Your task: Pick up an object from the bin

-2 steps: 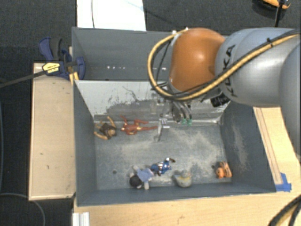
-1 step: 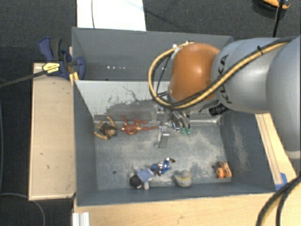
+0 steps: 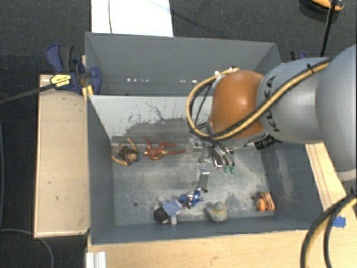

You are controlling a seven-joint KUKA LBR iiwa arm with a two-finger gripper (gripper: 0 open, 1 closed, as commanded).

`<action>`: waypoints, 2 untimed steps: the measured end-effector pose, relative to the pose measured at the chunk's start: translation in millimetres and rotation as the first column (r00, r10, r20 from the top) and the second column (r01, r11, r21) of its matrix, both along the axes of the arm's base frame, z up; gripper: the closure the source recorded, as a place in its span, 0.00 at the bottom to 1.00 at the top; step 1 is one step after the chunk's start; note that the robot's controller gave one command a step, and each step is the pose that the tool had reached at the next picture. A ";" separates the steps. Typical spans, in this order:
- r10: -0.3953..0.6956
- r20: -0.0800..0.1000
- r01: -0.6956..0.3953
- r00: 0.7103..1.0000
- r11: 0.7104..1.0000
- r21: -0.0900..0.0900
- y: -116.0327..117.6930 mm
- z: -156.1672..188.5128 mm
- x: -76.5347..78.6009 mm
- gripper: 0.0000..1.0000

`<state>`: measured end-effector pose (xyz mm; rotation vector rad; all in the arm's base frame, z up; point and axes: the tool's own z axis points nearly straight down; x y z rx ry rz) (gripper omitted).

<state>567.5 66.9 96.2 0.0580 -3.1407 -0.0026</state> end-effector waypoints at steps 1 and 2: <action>0.102 0.006 -0.102 0.995 0.995 -0.001 8.5 -15.3 -31.0 0.00; 0.155 0.005 -0.155 0.988 0.988 0.000 12.3 -17.2 -37.5 0.00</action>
Offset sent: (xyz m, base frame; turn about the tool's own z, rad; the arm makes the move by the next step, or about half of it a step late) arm -0.0544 -0.0181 -0.0198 -0.2913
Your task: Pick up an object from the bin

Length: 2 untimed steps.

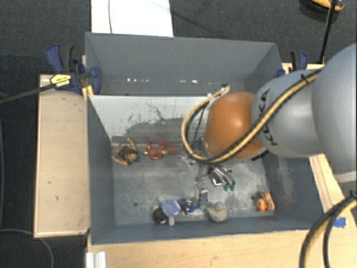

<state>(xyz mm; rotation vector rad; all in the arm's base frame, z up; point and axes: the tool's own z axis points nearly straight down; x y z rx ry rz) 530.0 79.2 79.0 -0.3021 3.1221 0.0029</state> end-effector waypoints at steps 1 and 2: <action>0.058 -0.007 -0.059 0.998 0.998 -0.001 1.3 39.0 -10.3 0.00; 0.136 0.016 -0.136 0.991 0.991 -0.001 -13.7 60.7 -21.2 0.00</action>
Offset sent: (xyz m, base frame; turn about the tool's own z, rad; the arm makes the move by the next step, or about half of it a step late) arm -0.0501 -0.0443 -0.0021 -0.2601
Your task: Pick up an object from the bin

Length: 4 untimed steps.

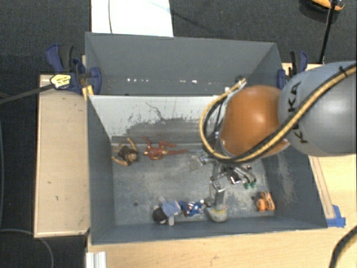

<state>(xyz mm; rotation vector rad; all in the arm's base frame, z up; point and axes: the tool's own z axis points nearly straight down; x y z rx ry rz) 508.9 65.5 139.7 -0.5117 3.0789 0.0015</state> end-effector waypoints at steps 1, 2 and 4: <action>0.216 -0.017 -0.216 0.976 0.976 -0.003 11.4 -51.3 -18.1 0.00; 0.052 0.001 -0.052 0.999 0.999 0.000 39.2 -68.8 -27.4 1.00; 0.362 0.013 -0.362 0.932 0.932 -0.006 64.1 -65.3 -29.8 1.00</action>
Offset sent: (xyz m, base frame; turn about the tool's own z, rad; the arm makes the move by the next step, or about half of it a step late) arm -0.0277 0.0389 -0.0697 -0.0545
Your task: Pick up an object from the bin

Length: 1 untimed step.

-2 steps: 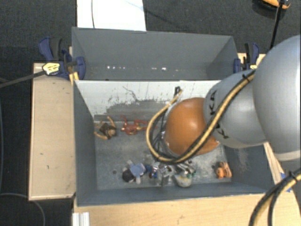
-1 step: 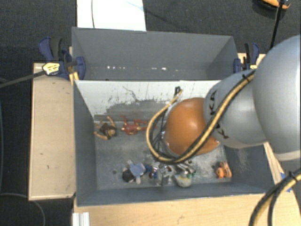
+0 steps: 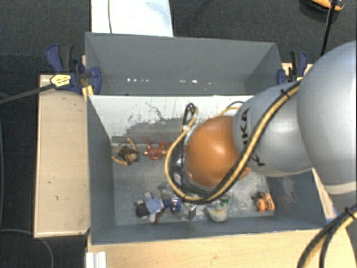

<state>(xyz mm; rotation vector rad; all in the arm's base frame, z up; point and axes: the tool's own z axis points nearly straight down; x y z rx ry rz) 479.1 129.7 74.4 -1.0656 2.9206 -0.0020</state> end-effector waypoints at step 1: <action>-0.002 0.000 0.002 1.000 1.000 0.000 -0.1 0.0 0.0 1.00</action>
Offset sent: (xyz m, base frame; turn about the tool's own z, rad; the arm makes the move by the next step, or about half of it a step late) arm 0.0019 0.0196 0.0404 0.0182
